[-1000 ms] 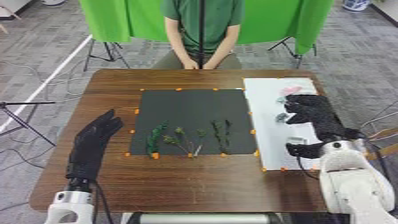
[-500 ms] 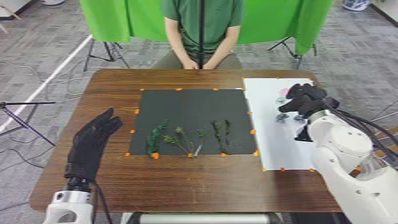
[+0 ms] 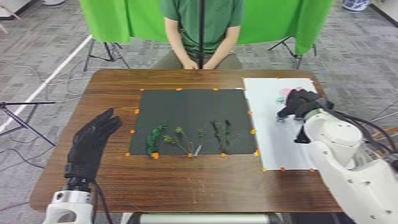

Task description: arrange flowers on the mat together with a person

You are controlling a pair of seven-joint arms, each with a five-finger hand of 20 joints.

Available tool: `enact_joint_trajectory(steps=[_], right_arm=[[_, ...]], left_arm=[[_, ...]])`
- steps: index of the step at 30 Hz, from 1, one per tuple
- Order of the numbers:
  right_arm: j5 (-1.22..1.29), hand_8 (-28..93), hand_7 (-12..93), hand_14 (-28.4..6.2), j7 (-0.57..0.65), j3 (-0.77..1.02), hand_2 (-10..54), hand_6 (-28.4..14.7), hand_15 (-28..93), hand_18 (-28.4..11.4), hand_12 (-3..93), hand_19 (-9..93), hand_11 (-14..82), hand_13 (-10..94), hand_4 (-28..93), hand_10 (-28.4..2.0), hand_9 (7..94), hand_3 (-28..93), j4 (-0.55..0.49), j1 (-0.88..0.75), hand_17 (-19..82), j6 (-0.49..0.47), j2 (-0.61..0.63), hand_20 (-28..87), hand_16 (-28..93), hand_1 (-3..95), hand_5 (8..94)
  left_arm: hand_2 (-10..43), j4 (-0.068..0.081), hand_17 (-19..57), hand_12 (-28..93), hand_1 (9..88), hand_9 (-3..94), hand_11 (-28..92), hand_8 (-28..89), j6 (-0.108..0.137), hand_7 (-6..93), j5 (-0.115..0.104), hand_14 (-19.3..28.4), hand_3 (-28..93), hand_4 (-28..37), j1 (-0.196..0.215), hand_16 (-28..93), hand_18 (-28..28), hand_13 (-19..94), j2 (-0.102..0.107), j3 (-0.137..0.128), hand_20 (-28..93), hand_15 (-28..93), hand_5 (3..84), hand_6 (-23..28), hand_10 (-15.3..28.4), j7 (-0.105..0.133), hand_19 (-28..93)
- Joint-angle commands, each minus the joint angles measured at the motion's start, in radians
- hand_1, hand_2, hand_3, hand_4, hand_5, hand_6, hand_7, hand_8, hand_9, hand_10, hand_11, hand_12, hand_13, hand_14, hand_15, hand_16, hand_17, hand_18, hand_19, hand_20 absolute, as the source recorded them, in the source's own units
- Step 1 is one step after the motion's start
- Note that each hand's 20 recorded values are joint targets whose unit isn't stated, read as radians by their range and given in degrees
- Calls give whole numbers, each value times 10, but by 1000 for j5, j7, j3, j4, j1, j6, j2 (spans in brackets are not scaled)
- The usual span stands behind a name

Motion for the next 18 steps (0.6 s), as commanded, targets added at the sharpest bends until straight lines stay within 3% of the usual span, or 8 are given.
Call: enact_joint_trajectory(steps=[1, 11, 13, 18], right_arm=[[-4, -91, 138, -47, 16, -18, -95, 13, 522, -213, 186, 818, 180, 869, -236, -133, 798, 648, 31, 5, 426, -19, -28, 440, 278, 352, 567], [-47, -106, 165, -18, -4, -59, -95, 34, 506, -203, 190, 853, 188, 922, -257, -109, 855, 679, 59, -50, 458, 82, -35, 419, 294, 435, 642], [-50, -112, 176, -9, -2, -75, -95, 42, 504, -197, 258, 868, 146, 935, -268, -91, 886, 642, 62, -59, 474, 123, -32, 404, 304, 489, 679], [-58, 40, 176, 7, -14, -92, -95, 36, 588, -185, 333, 903, 108, 937, -246, -69, 936, 522, 66, -73, 514, 194, -30, 383, 249, 620, 780]], left_arm=[[-95, 0, 39, 147, 262, 422, 130, -55, 4, 116, 1, 155, 639, -217, 4, 35, 89, 331, -3, -2, 150, 90, 423, 35, 123, -14, 11], [-95, 0, 39, 148, 263, 423, 131, -55, 5, 118, -2, 155, 639, -214, 1, 35, 89, 330, -2, -5, 150, 89, 423, 35, 124, -23, 11], [-95, 3, 39, 147, 263, 423, 131, -55, 4, 117, -3, 155, 639, -214, -4, 35, 88, 330, 1, -5, 150, 89, 423, 35, 124, -27, 11], [-94, 7, 39, 147, 263, 422, 131, -55, 11, 117, -3, 156, 639, -213, -7, 35, 88, 331, 6, -10, 150, 89, 424, 36, 124, -25, 10]])
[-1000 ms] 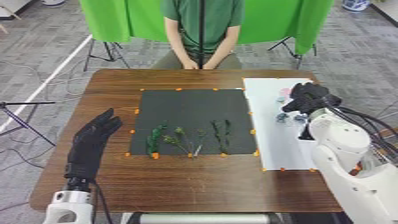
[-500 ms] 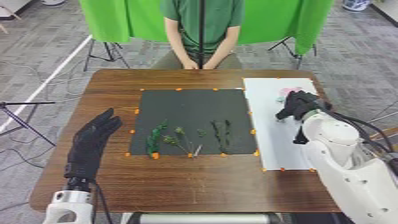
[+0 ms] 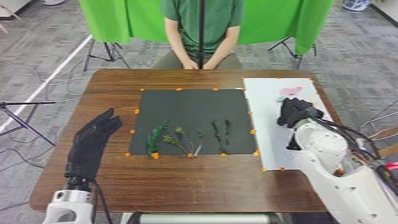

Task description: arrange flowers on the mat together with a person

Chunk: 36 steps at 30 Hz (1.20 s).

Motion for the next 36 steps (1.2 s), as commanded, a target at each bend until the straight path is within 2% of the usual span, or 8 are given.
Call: enact_joint_trajectory(steps=[1, 5, 10, 14, 17, 20, 24, 36], right_arm=[[-23, 53, 176, 8, -16, -41, -95, 34, 597, -184, 330, 907, 129, 937, -240, -67, 937, 515, 16, -41, 519, 79, -3, 381, 242, 629, 798], [-13, 83, 183, 15, -1, -23, -95, 30, 634, -181, 316, 922, 190, 937, -229, -64, 937, 525, -20, -29, 537, 104, 8, 373, 225, 652, 842], [12, 89, 185, 16, -12, -41, -95, 26, 650, -180, 320, 928, 201, 937, -231, -64, 937, 541, -103, 66, 540, 135, 24, 372, 224, 653, 855], [79, 90, 183, 16, -67, -147, -95, 24, 654, -179, 319, 930, 205, 937, -232, -65, 937, 551, -137, 203, 541, 149, -7, 375, 224, 652, 858], [108, 91, 182, 16, -110, -263, -95, 24, 657, -179, 321, 931, 204, 937, -235, -65, 937, 553, -112, 311, 541, 150, -81, 378, 225, 653, 859], [139, 93, 182, 17, -172, -402, -95, 24, 665, -180, 321, 932, 203, 937, -233, -65, 937, 555, -46, 410, 540, 121, -203, 380, 228, 653, 861], [139, 95, 181, 17, -226, -517, -95, 23, 668, -179, 322, 932, 199, 937, -235, -63, 937, 554, 36, 467, 539, 76, -314, 384, 230, 653, 861], [61, 94, 182, 16, -320, -634, -95, 24, 674, -180, 323, 932, 193, 937, -242, -62, 937, 558, 254, 486, 537, 35, -514, 394, 237, 649, 858]], left_arm=[[-94, 8, 39, 147, 264, 422, 131, -55, 20, 117, -5, 156, 638, -214, -2, 35, 88, 331, 9, -9, 150, 89, 424, 36, 124, -8, 11], [-93, 15, 39, 147, 264, 421, 132, -55, 42, 117, -13, 154, 637, -213, -2, 35, 87, 329, 17, -21, 150, 89, 424, 36, 124, 5, 11], [-89, 22, 42, 147, 259, 420, 131, -56, 95, 119, -49, 152, 639, -216, 15, 34, 86, 326, 24, -56, 150, 88, 424, 36, 123, 25, 11], [-82, 31, 44, 147, 245, 420, 131, -56, 135, 119, -70, 151, 649, -226, 35, 33, 84, 326, 19, -86, 150, 87, 424, 36, 123, 37, 12], [-78, 37, 45, 147, 241, 420, 132, -56, 148, 119, -77, 150, 651, -231, 47, 32, 83, 326, 9, -96, 150, 88, 426, 36, 123, 46, 12], [-77, 49, 45, 146, 237, 421, 132, -57, 143, 119, -75, 150, 656, -237, 40, 31, 83, 327, 1, -89, 150, 89, 427, 36, 124, 49, 12], [-76, 56, 46, 147, 234, 420, 132, -57, 138, 121, -72, 149, 659, -240, 33, 31, 83, 327, -9, -77, 150, 89, 427, 35, 124, 53, 12], [-76, 62, 46, 147, 228, 422, 133, -57, 134, 121, -69, 149, 666, -242, 18, 30, 83, 328, -1, -44, 150, 89, 427, 35, 124, 64, 12]])
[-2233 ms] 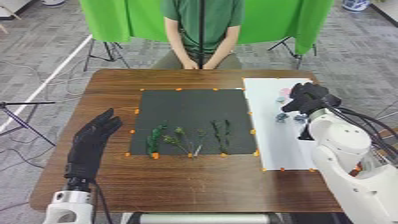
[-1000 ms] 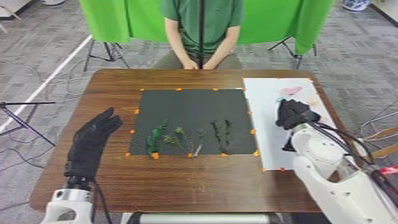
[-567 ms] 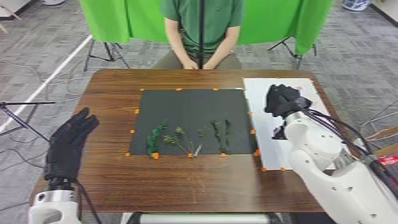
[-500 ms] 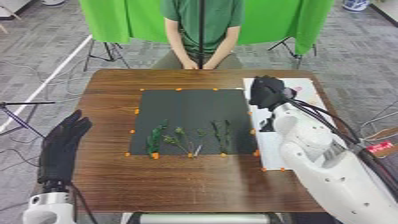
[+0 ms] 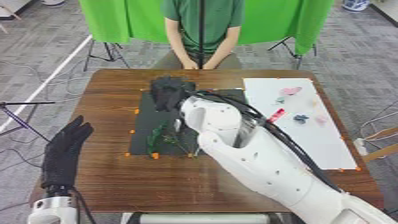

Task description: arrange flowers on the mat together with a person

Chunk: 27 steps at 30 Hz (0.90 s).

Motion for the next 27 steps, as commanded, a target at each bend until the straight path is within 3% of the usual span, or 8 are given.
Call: enact_joint_trajectory(steps=[1, 12, 20, 22, 27], right_arm=[[-81, 94, 182, 16, -52, -26, -95, 24, 674, -180, 323, 932, 193, 937, -242, -62, 937, 559, 82, -37, 536, -14, -128, 394, 237, 648, 858], [-132, 80, 175, 15, -66, -12, -95, 31, 671, -182, 321, 932, 172, 937, -238, -65, 937, 571, 128, -72, 530, -54, -152, 399, 244, 626, 843], [-174, 25, 163, 14, -80, -17, -95, 53, 653, -188, 326, 930, 138, 937, -230, -74, 937, 533, 129, -71, 519, -43, -139, 397, 266, 579, 787], [-187, -7, 168, 12, -90, -18, -95, 56, 647, -190, 321, 928, 133, 937, -259, -78, 937, 624, 128, -70, 518, -34, -136, 400, 274, 519, 746], [-196, -125, 169, 9, -91, -23, -95, 59, 642, -194, 301, 928, 146, 937, -261, -84, 931, 659, 121, -68, 514, -33, -128, 402, 280, 478, 678]], left_arm=[[-77, 11, 46, 147, 227, 422, 132, -57, -3, 121, 2, 149, 667, -242, -7, 30, 83, 328, -5, 26, 150, 89, 427, 35, 124, 0, 12], [-82, 12, 46, 147, 229, 422, 131, -57, -18, 120, 11, 149, 667, -242, -16, 30, 83, 328, -2, 35, 150, 89, 426, 35, 124, -8, 12], [-87, 14, 45, 147, 231, 422, 130, -57, -30, 120, 14, 149, 667, -239, -16, 30, 83, 327, -3, 34, 149, 89, 425, 35, 124, -14, 12], [-89, 13, 45, 147, 232, 422, 130, -57, -30, 120, 15, 150, 668, -238, -14, 30, 83, 328, -5, 33, 149, 89, 425, 35, 124, -15, 12], [-91, 12, 45, 147, 237, 422, 131, -57, -34, 120, 16, 149, 665, -236, -16, 30, 84, 329, -3, 31, 149, 90, 425, 35, 124, -16, 12]])
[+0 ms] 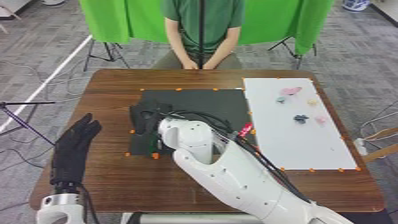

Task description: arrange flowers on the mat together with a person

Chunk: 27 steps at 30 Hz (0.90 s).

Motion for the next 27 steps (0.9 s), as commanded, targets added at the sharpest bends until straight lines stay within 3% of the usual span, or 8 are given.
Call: enact_joint_trajectory(steps=[1, 10, 15, 18, 21, 23, 27], right_arm=[[-36, -128, 169, 9, -16, -5, -95, 58, 642, -195, 298, 927, 149, 937, -262, -84, 930, 661, -9, 6, 514, 6, 13, 403, 280, 474, 671], [-25, -142, 178, 7, -12, 0, -95, 62, 638, -199, 270, 925, 176, 937, -270, -90, 917, 689, -45, 22, 510, 20, 44, 405, 286, 443, 613], [125, -145, 181, 5, 38, 68, -95, 61, 633, -201, 245, 923, 192, 937, -273, -93, 912, 701, -216, 27, 507, 83, 124, 406, 293, 428, 599], [272, -143, 176, 5, 83, 184, -95, 54, 626, -199, 227, 921, 202, 937, -273, -95, 907, 705, -351, -38, 506, 125, 193, 405, 295, 416, 590], [433, -133, 165, -3, 121, 317, -95, 43, 588, -198, 217, 903, 214, 936, -262, -98, 890, 700, -468, -150, 486, 188, 262, 408, 317, 405, 579], [552, -119, 148, -42, 137, 411, -95, 22, 499, -209, 209, 823, 211, 885, -216, -120, 845, 684, -540, -249, 414, 238, 318, 408, 318, 378, 576], [702, -102, 124, -101, 139, 593, -95, -11, 426, -209, 194, 694, 193, 741, -193, -146, 755, 697, -642, -478, 292, 349, 374, 402, 281, 353, 511]], left_arm=[[-91, 7, 45, 147, 237, 422, 131, -57, -19, 120, 9, 149, 665, -235, 3, 30, 84, 329, -3, -1, 149, 90, 424, 35, 124, -14, 12], [-95, 5, 44, 148, 239, 421, 131, -56, -25, 122, 13, 149, 665, -231, 9, 30, 83, 328, -7, -6, 148, 90, 423, 32, 123, -19, 12], [-95, 2, 43, 148, 241, 421, 131, -57, -28, 122, 13, 149, 663, -229, 8, 30, 85, 328, -1, -17, 147, 90, 423, 32, 123, -21, 11], [-95, 3, 43, 148, 242, 421, 131, -57, -32, 122, 15, 149, 662, -229, 4, 30, 85, 328, -1, -17, 147, 89, 423, 32, 123, -18, 11], [-95, -6, 43, 148, 242, 421, 130, -57, -36, 122, 21, 148, 662, -228, 12, 30, 85, 329, -2, -23, 147, 90, 423, 32, 123, -22, 12], [-95, -1, 43, 148, 242, 421, 130, -57, -43, 122, 24, 148, 662, -229, 3, 30, 85, 328, 1, -19, 147, 90, 423, 32, 123, -27, 11], [-95, -8, 43, 148, 243, 421, 130, -57, -42, 121, 36, 148, 662, -229, 10, 30, 85, 327, -2, -16, 147, 89, 423, 32, 123, -20, 11]])
